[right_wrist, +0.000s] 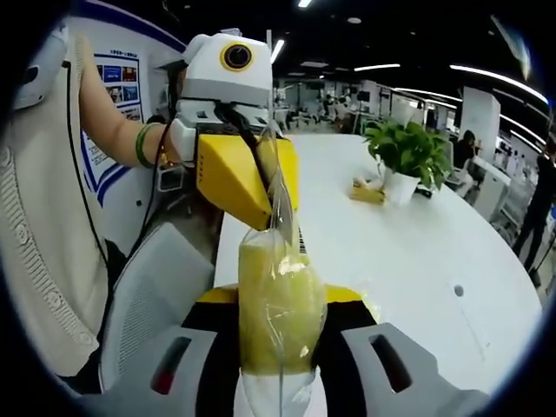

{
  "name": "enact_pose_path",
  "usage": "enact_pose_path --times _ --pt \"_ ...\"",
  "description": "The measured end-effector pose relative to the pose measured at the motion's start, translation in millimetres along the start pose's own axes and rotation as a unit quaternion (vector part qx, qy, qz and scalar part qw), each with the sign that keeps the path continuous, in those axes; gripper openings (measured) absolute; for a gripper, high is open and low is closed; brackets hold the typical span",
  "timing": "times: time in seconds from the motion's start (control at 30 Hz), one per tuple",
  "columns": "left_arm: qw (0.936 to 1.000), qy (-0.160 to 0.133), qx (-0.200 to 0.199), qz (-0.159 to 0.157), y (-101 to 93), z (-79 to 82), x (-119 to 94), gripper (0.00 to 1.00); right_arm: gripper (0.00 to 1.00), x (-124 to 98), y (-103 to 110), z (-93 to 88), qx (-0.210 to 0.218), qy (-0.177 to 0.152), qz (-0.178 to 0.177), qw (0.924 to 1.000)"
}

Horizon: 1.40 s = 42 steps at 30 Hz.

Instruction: Compare the silicone blocks by pressing each to a similar depth, holding the contact briefly, and releasing to observe deformation and rebound differences across the visible hardness samples.

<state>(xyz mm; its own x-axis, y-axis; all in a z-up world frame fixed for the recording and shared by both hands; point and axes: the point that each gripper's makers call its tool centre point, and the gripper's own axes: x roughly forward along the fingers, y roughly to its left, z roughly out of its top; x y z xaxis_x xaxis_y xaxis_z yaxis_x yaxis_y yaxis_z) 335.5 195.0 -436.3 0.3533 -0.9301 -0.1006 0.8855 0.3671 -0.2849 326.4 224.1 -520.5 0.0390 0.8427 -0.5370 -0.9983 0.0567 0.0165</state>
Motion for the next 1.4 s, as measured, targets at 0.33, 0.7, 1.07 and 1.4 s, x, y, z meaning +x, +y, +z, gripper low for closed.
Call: enact_pose_path --times 0.33,0.7,1.07,1.4 --pt "0.9999 -0.002 -0.015 0.006 4.4 -5.4 -1 0.0 0.4 0 3 -5.3 0.006 0.001 -0.003 1.0" --pt "0.9993 0.007 -0.036 0.011 12.2 -15.6 13 0.0 0.55 -17 -5 -22.8 0.042 -0.026 -0.058 0.9971" --pt "0.9968 0.023 -0.073 0.022 23.0 -37.2 50 0.0 0.66 -88 -27 -69.0 0.111 -0.104 -0.226 0.9621" --pt "0.9929 0.021 -0.111 0.037 36.3 -58.4 94 0.0 0.79 -145 -20 -109.3 0.197 -0.158 -0.323 0.9119"
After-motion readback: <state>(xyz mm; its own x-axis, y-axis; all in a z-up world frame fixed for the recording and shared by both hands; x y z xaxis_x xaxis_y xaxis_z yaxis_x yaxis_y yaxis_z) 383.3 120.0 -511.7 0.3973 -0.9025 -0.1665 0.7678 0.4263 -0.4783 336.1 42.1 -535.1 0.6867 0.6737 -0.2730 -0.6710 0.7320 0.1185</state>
